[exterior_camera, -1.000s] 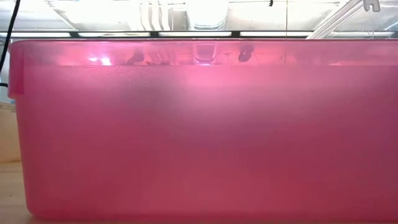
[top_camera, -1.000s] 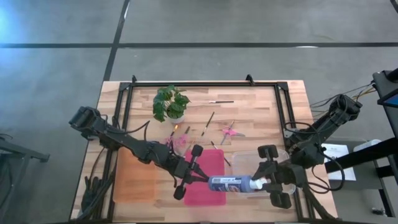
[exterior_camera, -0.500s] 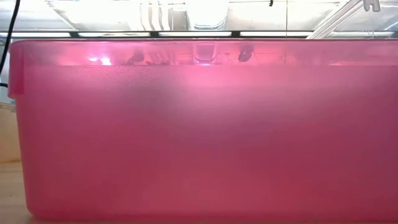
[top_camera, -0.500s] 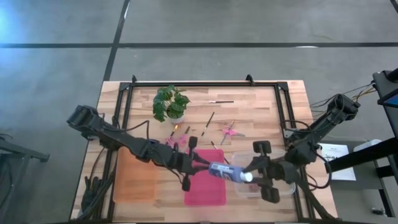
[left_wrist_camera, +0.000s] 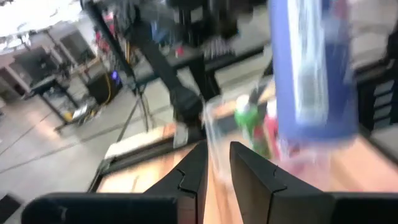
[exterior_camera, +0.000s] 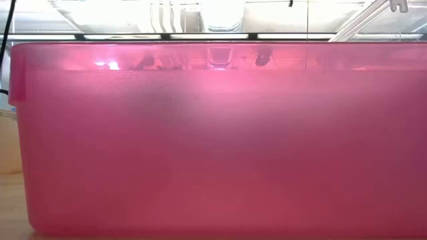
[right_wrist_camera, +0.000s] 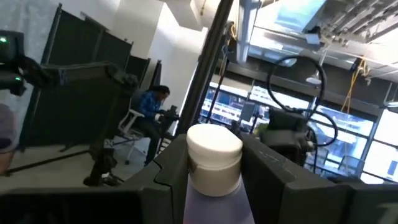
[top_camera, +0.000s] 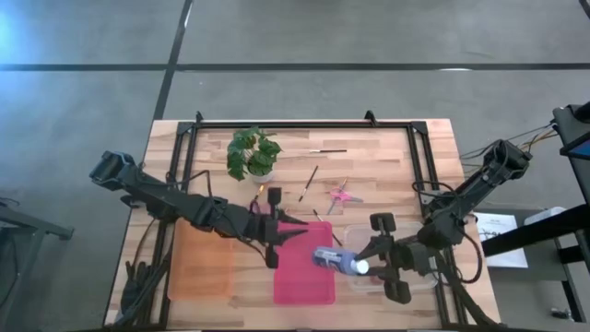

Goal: Pick & Place Paint Supplies
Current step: Put the purple paint bottle into the transparent bin

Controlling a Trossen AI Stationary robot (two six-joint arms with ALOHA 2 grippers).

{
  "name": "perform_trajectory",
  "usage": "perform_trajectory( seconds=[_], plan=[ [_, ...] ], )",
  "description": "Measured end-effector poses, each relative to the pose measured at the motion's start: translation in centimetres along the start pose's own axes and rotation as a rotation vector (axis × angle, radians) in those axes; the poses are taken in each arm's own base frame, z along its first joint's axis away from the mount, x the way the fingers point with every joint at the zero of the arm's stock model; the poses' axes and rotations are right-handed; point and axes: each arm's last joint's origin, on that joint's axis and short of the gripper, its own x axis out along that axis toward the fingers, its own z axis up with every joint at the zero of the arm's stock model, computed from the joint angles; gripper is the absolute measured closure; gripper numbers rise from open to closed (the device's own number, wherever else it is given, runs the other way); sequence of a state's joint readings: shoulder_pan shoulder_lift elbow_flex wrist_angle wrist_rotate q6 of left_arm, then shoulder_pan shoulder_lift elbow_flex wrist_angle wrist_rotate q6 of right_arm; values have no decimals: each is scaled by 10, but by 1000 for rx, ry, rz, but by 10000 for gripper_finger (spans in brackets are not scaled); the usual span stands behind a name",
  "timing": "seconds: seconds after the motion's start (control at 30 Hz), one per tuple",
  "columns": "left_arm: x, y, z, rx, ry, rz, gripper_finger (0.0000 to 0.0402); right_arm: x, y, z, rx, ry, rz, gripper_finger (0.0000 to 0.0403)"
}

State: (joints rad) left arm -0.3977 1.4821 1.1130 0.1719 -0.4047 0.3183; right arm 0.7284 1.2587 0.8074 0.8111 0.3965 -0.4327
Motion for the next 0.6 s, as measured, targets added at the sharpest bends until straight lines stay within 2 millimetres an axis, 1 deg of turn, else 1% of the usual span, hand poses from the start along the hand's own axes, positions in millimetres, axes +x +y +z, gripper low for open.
perform_trajectory(
  seconds=[0.1, 0.23, 0.37, 0.47, 0.6],
  plan=[
    [-5, 1, -4, 26, 67, 25, 326, 0, -1, 2, 14, -4, -8, 293],
    [-16, 10, 1, 21, 86, 66, 326, -1, 0, -3, -2, 74, -48, 293],
    [-25, 12, 3, -1, 99, 52, 326, -5, -4, 4, 43, 100, -82, 293],
    [-31, 14, 5, -18, 98, 31, 326, -4, -7, 9, 88, 208, -89, 293],
    [-32, 11, 3, -20, 100, -21, 326, 1, -11, 19, 128, 351, -106, 293]
  ],
)
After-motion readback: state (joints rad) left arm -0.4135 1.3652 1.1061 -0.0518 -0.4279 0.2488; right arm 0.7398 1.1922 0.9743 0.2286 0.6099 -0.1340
